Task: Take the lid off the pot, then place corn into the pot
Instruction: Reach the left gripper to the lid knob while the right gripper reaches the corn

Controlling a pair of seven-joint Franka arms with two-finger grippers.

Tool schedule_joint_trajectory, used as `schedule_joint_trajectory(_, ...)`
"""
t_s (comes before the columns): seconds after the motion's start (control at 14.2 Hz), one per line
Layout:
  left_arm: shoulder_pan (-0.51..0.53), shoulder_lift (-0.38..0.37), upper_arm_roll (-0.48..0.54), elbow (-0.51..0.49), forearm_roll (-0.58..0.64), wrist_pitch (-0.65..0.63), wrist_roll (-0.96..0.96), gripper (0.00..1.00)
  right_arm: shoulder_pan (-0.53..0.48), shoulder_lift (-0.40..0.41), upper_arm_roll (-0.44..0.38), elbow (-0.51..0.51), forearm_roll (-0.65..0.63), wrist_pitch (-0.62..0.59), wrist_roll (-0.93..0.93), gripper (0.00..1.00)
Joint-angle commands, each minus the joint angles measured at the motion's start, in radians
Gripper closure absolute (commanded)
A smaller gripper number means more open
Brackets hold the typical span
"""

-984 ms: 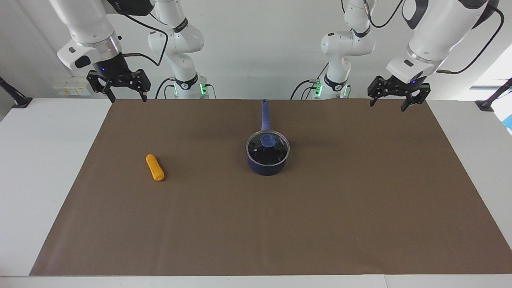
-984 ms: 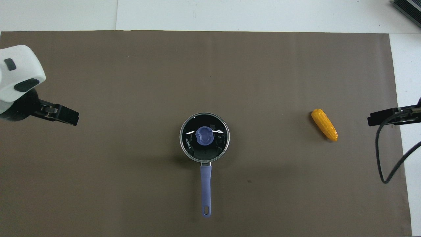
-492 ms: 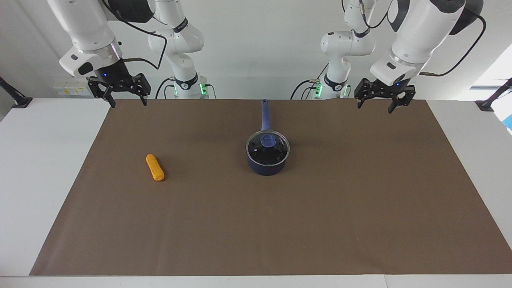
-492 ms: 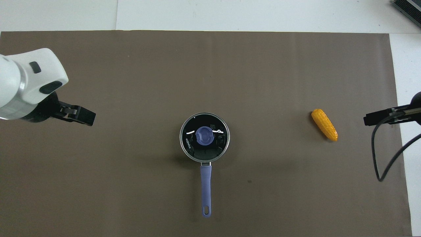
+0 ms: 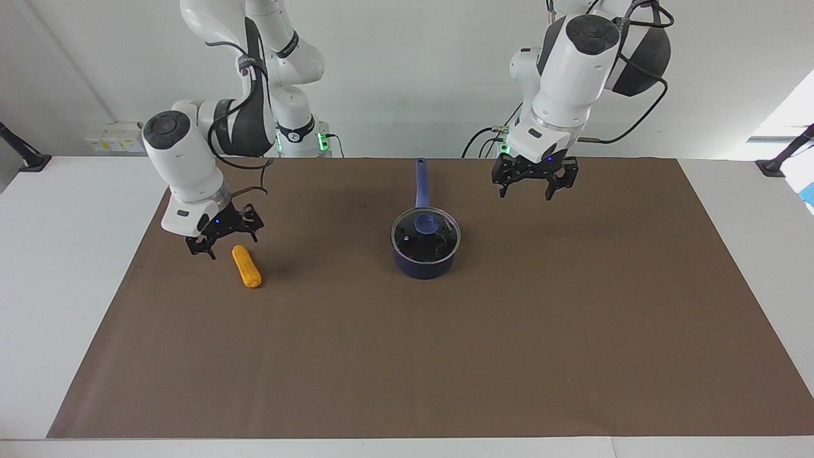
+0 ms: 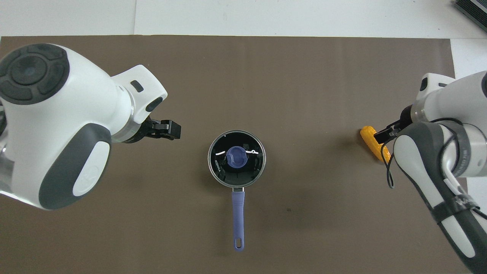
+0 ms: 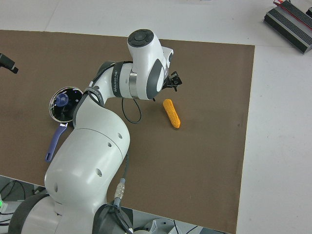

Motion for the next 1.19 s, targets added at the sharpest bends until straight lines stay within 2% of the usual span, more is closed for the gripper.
schedule_joint_trajectory(0.0, -0.066, 0.044, 0.015, -0.012, -0.009, 0.073, -0.102, 0.0, -0.004, 0.041, 0.001, -0.03, 0.016, 0.079, -0.098, 0.0)
schedule_joint_trajectory(0.49, -0.194, 0.173, 0.02, -0.012, 0.018, 0.207, -0.327, 0.0, -0.025, 0.077, 0.001, -0.103, 0.016, 0.14, -0.106, 0.0)
schedule_joint_trajectory(0.77, -0.235, 0.205, 0.018, -0.039, 0.035, 0.28, -0.393, 0.0, -0.03, 0.09, 0.001, -0.109, 0.016, 0.144, -0.108, 0.01)
schedule_joint_trajectory(0.84, -0.25, 0.201, 0.018, -0.051, 0.035, 0.289, -0.403, 0.0, -0.03, 0.09, 0.001, -0.109, 0.016, 0.144, -0.106, 0.14)
schedule_joint_trajectory(0.91, -0.254, 0.205, 0.02, -0.051, 0.035, 0.29, -0.407, 0.0, -0.03, 0.09, 0.001, -0.107, 0.016, 0.147, -0.106, 0.31)
schedule_joint_trajectory(0.98, -0.261, 0.208, 0.02, -0.061, 0.037, 0.293, -0.414, 0.0, -0.03, 0.092, 0.001, -0.107, 0.016, 0.15, -0.106, 0.52)
schedule_joint_trajectory(1.05, -0.261, 0.207, 0.02, -0.08, 0.037, 0.299, -0.414, 0.0, -0.03, 0.092, 0.001, -0.106, 0.016, 0.15, -0.106, 0.79)
schedule_joint_trajectory(1.12, -0.261, 0.207, 0.02, -0.084, 0.037, 0.297, -0.414, 0.0, -0.03, 0.095, 0.001, -0.103, 0.016, 0.15, -0.105, 0.91)
